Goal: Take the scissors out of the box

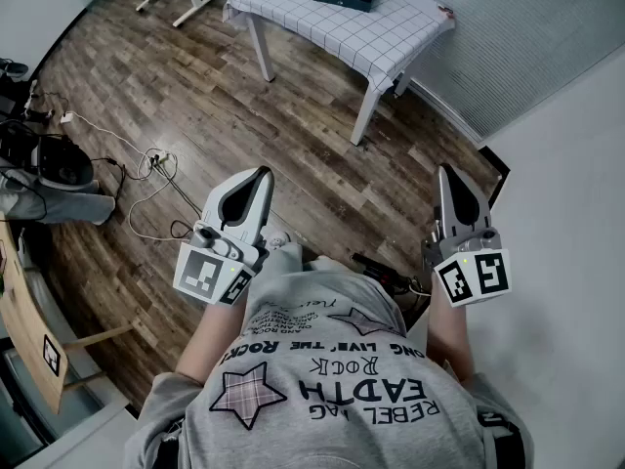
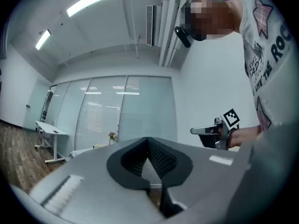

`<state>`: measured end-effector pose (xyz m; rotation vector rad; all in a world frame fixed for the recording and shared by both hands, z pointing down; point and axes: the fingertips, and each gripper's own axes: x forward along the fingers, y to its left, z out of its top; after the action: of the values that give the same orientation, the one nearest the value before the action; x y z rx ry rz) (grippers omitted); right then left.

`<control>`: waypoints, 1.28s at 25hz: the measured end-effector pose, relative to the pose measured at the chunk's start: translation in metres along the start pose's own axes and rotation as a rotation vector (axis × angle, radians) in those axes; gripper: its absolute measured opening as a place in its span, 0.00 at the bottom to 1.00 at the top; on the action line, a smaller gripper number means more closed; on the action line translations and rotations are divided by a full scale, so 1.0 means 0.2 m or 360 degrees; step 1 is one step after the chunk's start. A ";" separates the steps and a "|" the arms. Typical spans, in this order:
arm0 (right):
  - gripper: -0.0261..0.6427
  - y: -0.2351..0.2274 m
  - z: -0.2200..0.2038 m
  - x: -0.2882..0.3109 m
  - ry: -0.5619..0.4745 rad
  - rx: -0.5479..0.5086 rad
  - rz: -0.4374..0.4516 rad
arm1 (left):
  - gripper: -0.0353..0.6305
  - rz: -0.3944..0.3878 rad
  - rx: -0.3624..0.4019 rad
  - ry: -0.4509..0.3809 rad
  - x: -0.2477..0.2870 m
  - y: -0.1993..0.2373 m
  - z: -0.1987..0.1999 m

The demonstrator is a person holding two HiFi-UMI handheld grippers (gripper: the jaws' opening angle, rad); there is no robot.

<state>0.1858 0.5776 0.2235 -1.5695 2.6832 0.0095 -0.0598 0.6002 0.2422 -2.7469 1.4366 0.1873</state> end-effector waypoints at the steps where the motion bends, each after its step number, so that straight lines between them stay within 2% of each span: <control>1: 0.06 0.00 0.01 -0.01 0.0001 0.0001 -0.0003 | 0.06 0.0002 -0.0005 0.0006 -0.01 0.00 0.00; 12: 0.06 0.00 0.02 -0.08 -0.0002 0.0019 -0.0012 | 0.06 0.0014 -0.0018 0.0033 -0.04 -0.03 -0.02; 20: 0.06 -0.02 -0.03 -0.07 -0.0017 0.0118 0.0031 | 0.06 0.0053 -0.0045 0.0087 -0.06 -0.03 -0.08; 27: 0.06 -0.04 -0.01 0.04 -0.0026 0.0110 0.0069 | 0.06 0.0065 -0.0021 0.0087 0.01 0.08 -0.08; 32: 0.06 -0.10 -0.03 0.21 -0.0008 0.0096 0.0048 | 0.06 0.0049 -0.0049 0.0090 0.15 0.22 -0.14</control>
<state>0.1837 0.5312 0.2279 -1.5105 2.6762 -0.0661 -0.0763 0.5488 0.2666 -2.7777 1.5025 0.1346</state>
